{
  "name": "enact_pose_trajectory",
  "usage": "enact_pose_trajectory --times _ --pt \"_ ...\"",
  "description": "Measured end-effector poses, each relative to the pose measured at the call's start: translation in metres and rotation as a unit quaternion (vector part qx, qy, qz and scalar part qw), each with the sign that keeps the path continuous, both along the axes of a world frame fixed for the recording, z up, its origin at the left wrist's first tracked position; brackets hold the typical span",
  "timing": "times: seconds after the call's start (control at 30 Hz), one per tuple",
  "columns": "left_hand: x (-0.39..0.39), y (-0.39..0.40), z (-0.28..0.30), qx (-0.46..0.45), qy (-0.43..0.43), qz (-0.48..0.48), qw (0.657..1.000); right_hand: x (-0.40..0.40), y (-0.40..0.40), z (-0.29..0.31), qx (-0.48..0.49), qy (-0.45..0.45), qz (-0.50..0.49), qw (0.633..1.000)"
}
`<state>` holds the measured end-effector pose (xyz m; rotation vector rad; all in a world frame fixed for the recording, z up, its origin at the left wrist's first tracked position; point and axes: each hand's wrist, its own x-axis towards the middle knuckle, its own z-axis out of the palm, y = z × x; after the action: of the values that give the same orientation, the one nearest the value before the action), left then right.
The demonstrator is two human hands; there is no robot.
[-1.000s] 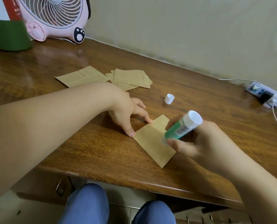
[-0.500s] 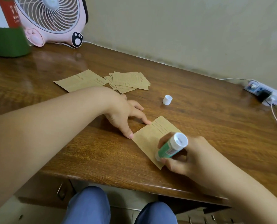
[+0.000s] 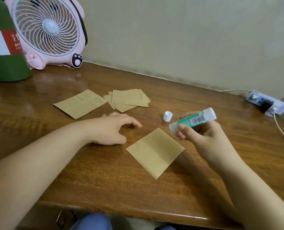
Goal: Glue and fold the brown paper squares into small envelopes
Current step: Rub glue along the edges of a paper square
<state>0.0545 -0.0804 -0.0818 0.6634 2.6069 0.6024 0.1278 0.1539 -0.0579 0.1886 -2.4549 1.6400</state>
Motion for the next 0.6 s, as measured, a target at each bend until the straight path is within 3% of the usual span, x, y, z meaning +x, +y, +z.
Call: enact_pose_trajectory --times 0.07,0.17,0.2,0.27,0.3,0.37,0.5,0.6 --pt "0.001 0.000 -0.004 0.078 0.028 0.057 0.995 -0.014 -0.004 -0.006 0.040 0.013 -0.003 0.999" --pt "0.002 0.010 -0.003 0.202 0.087 0.153 0.963 -0.032 -0.013 -0.013 0.194 0.106 -0.034 0.975" --pt "0.002 0.016 0.000 0.259 0.059 0.177 0.948 -0.038 -0.015 -0.016 0.257 0.150 -0.035 0.954" --pt "0.003 0.028 0.008 0.389 -0.079 0.180 0.900 -0.048 -0.022 -0.020 0.343 0.186 -0.009 0.921" --pt "0.003 0.034 0.011 0.443 -0.154 0.164 0.868 -0.051 -0.025 -0.019 0.349 0.180 0.006 0.920" --pt "0.002 0.039 0.011 0.501 -0.209 0.143 0.827 -0.053 -0.026 -0.021 0.356 0.192 0.024 0.914" --pt "-0.002 0.041 0.001 0.563 -0.248 0.139 0.776 -0.053 -0.025 -0.032 0.408 0.259 0.025 0.875" --pt "-0.003 0.042 -0.003 0.581 -0.223 0.138 0.771 -0.058 -0.027 -0.037 0.346 0.275 0.045 0.896"
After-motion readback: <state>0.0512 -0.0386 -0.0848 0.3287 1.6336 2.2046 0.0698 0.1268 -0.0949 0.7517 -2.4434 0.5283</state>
